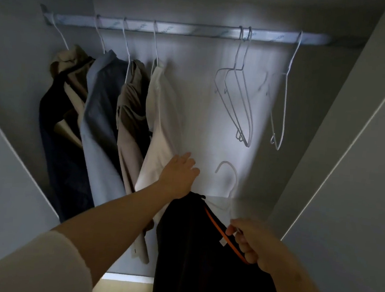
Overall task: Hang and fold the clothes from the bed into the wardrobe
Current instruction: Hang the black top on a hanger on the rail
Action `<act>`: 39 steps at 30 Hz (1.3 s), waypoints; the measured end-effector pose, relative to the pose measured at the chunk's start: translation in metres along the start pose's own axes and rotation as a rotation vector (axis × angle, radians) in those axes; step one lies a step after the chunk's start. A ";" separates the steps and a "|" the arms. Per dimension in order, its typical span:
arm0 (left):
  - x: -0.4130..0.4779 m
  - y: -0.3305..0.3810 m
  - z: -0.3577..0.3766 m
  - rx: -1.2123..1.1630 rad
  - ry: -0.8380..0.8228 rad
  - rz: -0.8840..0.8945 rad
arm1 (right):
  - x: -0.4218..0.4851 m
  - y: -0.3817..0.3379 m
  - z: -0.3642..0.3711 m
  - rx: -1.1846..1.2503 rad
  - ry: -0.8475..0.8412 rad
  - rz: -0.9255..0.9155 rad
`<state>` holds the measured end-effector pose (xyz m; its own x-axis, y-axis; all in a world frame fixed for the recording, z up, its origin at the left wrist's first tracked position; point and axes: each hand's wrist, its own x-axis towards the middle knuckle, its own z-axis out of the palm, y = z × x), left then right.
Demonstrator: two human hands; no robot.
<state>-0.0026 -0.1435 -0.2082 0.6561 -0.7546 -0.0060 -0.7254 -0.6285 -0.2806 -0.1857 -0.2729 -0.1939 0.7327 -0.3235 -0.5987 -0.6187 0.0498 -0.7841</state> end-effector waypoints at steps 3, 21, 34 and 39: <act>0.011 -0.029 0.017 0.229 -0.057 0.188 | 0.022 -0.010 0.005 0.006 0.027 0.039; 0.050 -0.155 0.084 0.132 -0.444 0.105 | 0.142 -0.090 0.087 0.076 0.223 0.070; 0.050 -0.174 0.067 -0.057 -0.702 0.344 | 0.148 -0.163 0.090 0.274 0.336 -0.162; 0.056 -0.172 0.052 -0.145 -0.602 0.337 | 0.137 -0.203 0.087 0.301 0.299 -0.324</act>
<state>0.1699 -0.0680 -0.2100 0.3612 -0.7035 -0.6120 -0.9024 -0.4292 -0.0391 0.0645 -0.2454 -0.1312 0.7332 -0.6200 -0.2795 -0.2327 0.1575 -0.9597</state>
